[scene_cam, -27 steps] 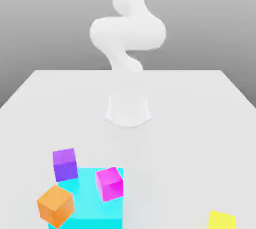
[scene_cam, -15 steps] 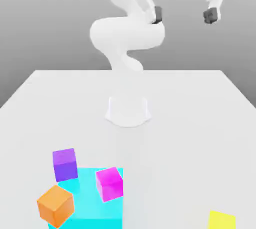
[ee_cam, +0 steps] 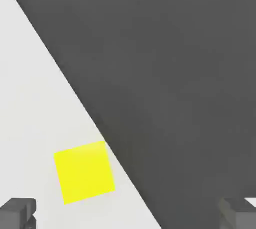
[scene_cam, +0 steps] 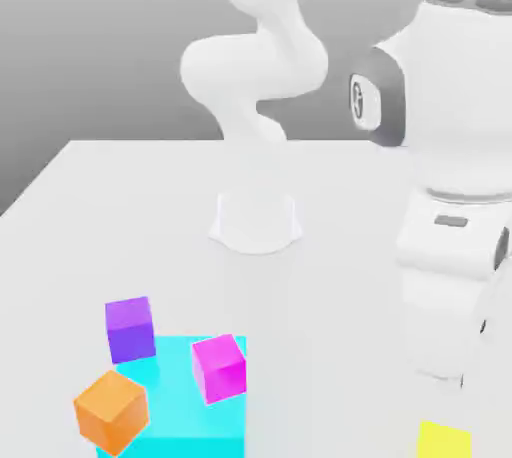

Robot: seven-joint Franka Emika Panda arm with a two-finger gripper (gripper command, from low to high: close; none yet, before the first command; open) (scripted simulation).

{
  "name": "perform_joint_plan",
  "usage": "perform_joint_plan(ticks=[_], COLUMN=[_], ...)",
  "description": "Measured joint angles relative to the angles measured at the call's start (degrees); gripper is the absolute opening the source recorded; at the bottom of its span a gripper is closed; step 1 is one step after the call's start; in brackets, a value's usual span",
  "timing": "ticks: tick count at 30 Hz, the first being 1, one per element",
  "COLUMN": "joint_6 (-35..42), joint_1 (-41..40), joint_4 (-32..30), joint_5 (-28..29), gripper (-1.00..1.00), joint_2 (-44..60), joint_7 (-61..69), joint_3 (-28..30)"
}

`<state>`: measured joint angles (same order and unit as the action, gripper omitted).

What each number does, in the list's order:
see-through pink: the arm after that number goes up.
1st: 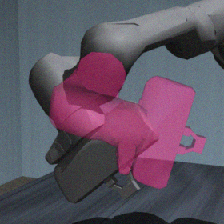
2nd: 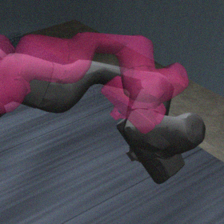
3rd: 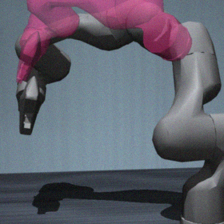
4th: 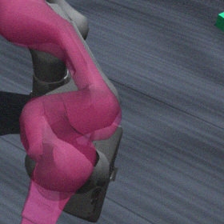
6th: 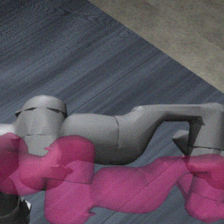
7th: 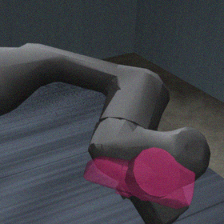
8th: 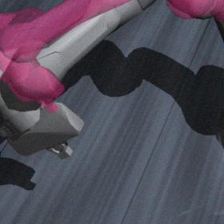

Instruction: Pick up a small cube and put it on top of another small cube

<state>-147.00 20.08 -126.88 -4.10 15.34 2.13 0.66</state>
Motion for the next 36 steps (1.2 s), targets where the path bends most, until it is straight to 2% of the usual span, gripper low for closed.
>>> perform_joint_plan(ticks=[3,7,8,14,19,27,33,36], joint_6=[-1.8,-7.5,-8.6,-9.1,-3.0,4.8,9.8,7.0], joint_1=[1.1,1.5,1.5,1.5,1.5,-4.3,-13.0,-13.8], joint_4=[0.5,2.0,2.3,2.4,0.7,-7.4,-14.0,-16.3], joint_5=[3.0,3.8,3.8,3.8,3.8,3.4,5.2,4.6], gripper=[0.0,0.0,-1.0,-1.0,-1.0,-1.0,-1.0,-1.0], joint_2=[5.9,14.2,15.6,16.3,8.6,-7.5,-19.1,-18.5], joint_7=[2.4,3.0,3.1,3.1,3.1,-1.2,-6.0,-6.3], joint_3=[-0.4,-0.4,-0.5,-0.5,-0.3,6.7,10.2,10.7])
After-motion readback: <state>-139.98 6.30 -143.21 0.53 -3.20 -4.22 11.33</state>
